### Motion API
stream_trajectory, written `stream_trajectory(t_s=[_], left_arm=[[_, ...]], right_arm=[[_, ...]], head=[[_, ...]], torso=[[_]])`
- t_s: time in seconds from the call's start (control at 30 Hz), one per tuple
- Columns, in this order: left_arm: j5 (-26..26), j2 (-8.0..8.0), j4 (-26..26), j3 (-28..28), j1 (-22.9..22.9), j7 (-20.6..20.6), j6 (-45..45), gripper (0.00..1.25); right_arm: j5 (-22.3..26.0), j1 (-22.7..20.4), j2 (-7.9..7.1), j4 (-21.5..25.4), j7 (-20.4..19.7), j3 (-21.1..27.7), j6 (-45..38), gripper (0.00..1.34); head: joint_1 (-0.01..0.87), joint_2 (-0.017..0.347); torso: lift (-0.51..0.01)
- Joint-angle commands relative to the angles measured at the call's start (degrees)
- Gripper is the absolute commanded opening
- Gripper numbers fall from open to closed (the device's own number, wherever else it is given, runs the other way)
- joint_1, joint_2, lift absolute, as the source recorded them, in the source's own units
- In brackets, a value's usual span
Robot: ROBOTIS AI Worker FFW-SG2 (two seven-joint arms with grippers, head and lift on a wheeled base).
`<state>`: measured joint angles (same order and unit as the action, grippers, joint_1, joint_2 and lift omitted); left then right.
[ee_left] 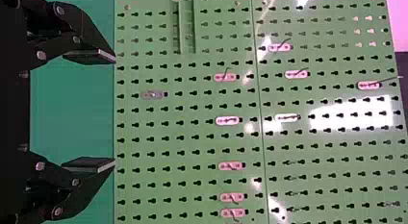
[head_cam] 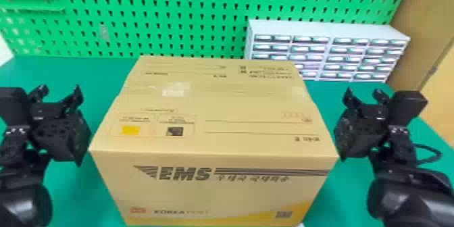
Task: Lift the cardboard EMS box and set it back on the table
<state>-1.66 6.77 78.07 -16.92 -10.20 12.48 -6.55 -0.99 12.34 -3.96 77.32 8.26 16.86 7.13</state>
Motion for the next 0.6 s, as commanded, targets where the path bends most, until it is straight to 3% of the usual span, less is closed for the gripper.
stream_trajectory(t_s=[0.0,0.13,0.37,0.57], left_arm=[[-0.4,0.00,-0.5,-0.1,0.1,0.0,0.0,0.76],[-0.5,0.00,-0.5,0.1,0.1,0.1,0.0,0.76],[-0.7,0.00,-0.5,0.5,-0.1,0.1,0.0,0.76],[0.2,0.00,-0.5,0.9,-0.4,0.0,0.0,0.75]], right_arm=[[1.3,0.4,-0.79,-2.0,0.0,-1.3,2.9,0.81],[0.7,0.6,-0.18,-2.5,0.0,-0.8,3.9,0.81],[0.6,1.2,2.46,-4.3,0.0,1.9,7.3,0.80],[1.7,1.7,2.64,-4.3,0.0,1.6,4.2,0.80]], head=[[0.678,-0.015],[0.678,-0.015],[0.678,-0.015],[0.678,-0.015]], torso=[[-0.092],[-0.092],[-0.092],[-0.092]])
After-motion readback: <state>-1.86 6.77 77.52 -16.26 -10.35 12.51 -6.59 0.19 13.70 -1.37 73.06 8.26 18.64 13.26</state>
